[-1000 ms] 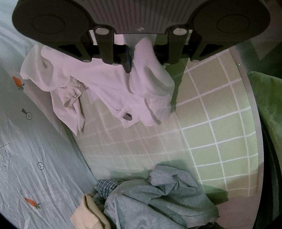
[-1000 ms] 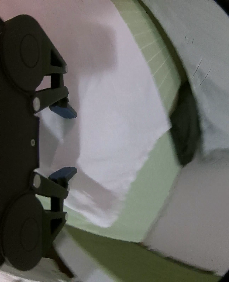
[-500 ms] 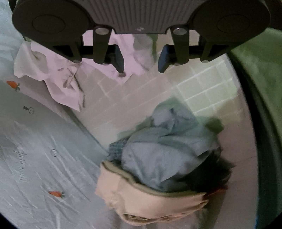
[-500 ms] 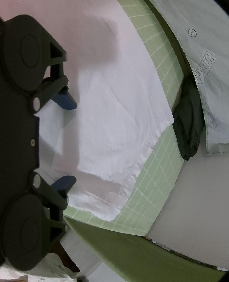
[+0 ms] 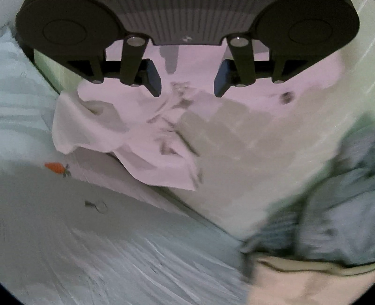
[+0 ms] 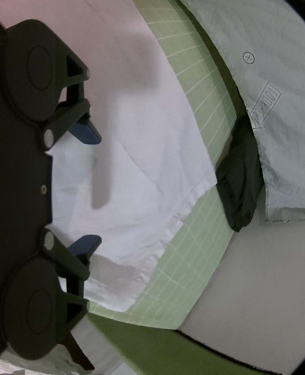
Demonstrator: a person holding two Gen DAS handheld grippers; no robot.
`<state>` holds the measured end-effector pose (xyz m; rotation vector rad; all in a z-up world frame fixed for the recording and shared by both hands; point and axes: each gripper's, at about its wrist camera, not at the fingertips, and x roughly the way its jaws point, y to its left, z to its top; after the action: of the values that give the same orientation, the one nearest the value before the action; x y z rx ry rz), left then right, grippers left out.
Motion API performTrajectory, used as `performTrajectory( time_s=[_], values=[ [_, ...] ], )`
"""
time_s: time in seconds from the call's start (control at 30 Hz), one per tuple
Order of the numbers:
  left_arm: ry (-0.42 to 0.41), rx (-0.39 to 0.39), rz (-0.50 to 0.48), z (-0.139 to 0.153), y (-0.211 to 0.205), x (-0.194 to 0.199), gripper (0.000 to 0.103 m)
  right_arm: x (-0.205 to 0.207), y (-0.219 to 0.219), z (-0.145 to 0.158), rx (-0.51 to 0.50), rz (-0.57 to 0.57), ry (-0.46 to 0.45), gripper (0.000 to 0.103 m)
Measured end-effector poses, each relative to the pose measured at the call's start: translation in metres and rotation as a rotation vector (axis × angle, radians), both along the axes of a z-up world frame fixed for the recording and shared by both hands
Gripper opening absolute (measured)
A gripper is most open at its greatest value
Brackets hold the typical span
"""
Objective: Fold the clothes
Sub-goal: 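Grasp the shirt with the left gripper, lift and lay it flatter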
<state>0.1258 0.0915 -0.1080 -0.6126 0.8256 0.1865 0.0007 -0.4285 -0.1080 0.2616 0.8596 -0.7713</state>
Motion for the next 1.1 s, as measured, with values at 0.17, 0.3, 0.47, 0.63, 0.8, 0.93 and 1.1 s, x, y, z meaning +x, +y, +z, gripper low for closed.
performTrajectory(
  time_s=[0.17,0.3,0.47,0.63,0.8,0.93,1.1],
  values=[
    [0.084,0.071,-0.077,-0.018,-0.025,0.043,0.044,0.004,-0.006,0.002,-0.009,0.01,0.011,0.085],
    [0.154,0.139,-0.061,-0.033,-0.033,0.061,0.021,0.007,-0.013,-0.002,0.0,0.001,0.023,0.085],
    [0.105,0.11,-0.028,-0.027,-0.035,0.052,0.005,0.011,-0.02,-0.008,0.005,-0.002,0.042,0.085],
    [-0.019,0.033,-0.198,0.004,-0.083,0.027,0.005,0.018,-0.02,-0.013,0.01,0.014,0.062,0.085],
    [0.062,0.006,-0.42,-0.02,-0.157,0.006,0.004,0.023,-0.008,-0.018,0.002,0.07,0.077,0.085],
    [0.181,0.007,-0.474,-0.047,-0.168,0.002,0.007,0.021,-0.003,-0.018,-0.007,0.101,0.077,0.085],
    [0.093,0.01,-0.463,-0.021,-0.153,-0.009,0.023,0.015,-0.003,-0.02,-0.002,0.093,0.064,0.088]
  ],
)
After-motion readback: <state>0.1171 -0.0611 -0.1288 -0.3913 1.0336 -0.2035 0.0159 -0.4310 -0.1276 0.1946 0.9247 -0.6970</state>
